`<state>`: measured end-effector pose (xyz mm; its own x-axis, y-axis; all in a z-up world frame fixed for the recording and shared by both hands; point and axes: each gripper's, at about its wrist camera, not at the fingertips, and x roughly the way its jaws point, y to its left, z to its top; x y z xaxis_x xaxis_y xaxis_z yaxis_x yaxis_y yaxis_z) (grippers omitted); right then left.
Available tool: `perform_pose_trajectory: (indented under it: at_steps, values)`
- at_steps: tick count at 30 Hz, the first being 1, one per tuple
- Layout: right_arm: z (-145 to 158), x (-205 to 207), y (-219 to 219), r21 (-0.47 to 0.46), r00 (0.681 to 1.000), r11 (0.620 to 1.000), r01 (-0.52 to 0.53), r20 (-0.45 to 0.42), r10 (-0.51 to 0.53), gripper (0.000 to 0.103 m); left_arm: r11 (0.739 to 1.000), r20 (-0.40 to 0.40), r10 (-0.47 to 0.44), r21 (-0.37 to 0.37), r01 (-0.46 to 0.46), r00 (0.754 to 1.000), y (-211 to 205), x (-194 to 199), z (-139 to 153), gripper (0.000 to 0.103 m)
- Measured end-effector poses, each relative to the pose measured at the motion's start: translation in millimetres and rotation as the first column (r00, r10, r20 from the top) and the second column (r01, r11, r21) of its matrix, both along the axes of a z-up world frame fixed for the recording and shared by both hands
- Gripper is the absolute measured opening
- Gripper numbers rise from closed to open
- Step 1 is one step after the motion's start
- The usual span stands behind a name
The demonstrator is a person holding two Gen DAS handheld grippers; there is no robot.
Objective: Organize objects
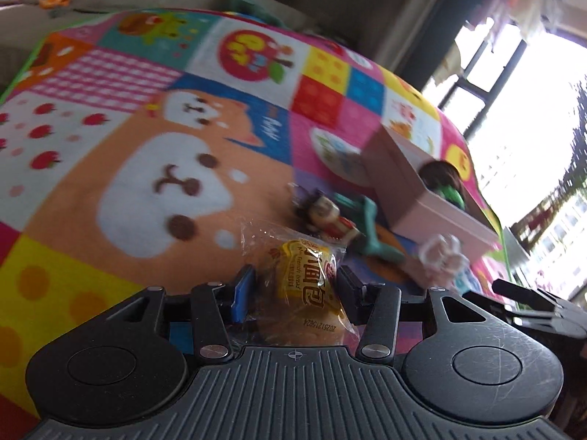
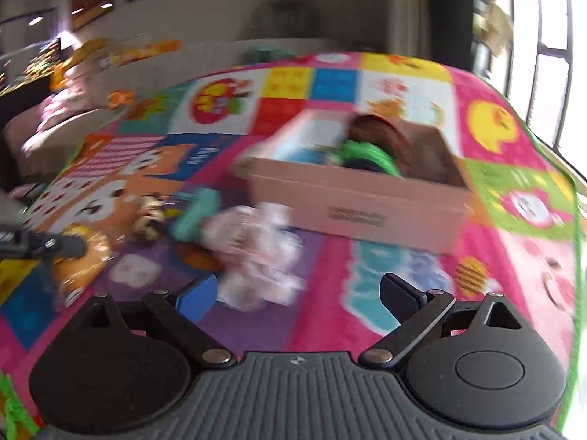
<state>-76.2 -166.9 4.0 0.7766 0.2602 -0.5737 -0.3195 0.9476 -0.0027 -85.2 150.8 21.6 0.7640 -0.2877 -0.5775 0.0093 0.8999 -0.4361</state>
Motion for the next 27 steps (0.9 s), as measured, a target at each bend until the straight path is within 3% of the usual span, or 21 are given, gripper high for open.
perform_pose_trajectory:
  at_steps: [2, 4, 7, 14, 15, 18, 27]
  values:
    - [4.8, 1.4, 28.2, -0.027, 0.997, 0.996, -0.079, 0.018, 0.080, 0.093, 0.999, 0.005, 0.038, -0.001, -0.038, 0.999, 11.5, -0.3, 0.3, 0.053]
    - [8.1, 5.9, 55.7, -0.048, 0.988, 0.988, -0.149, 0.020, 0.150, 0.080, 0.998, 0.010, 0.059, -0.010, -0.059, 0.998, 22.0, -2.1, -0.7, 0.053]
    - [9.3, 18.0, 95.7, -0.097, 0.973, 0.969, -0.227, 0.020, 0.230, 0.067, 0.997, 0.017, 0.063, -0.038, -0.062, 0.998, 29.6, -5.3, -3.3, 0.053]
    - [-8.9, 59.9, 154.4, -0.191, 0.964, 0.945, -0.265, -0.026, 0.265, 0.058, 0.997, 0.036, 0.055, -0.048, -0.053, 0.998, 30.8, -8.7, -6.4, 0.053]
    - [-10.0, 61.8, 157.5, -0.200, 0.963, 0.942, -0.269, -0.022, 0.270, 0.056, 0.997, 0.037, 0.054, -0.053, -0.052, 0.998, 31.5, -8.6, -6.9, 0.053]
    - [-9.7, 64.0, 160.7, -0.202, 0.951, 0.930, -0.308, -0.075, 0.298, 0.030, 0.997, 0.038, 0.052, -0.057, -0.050, 0.998, 32.3, -9.1, -7.7, 0.053]
    - [19.1, 3.8, 96.4, -0.116, 0.945, 0.938, -0.326, -0.082, 0.318, 0.029, 0.998, 0.029, 0.054, -0.022, -0.054, 0.998, 24.5, -9.6, -3.9, 0.053]
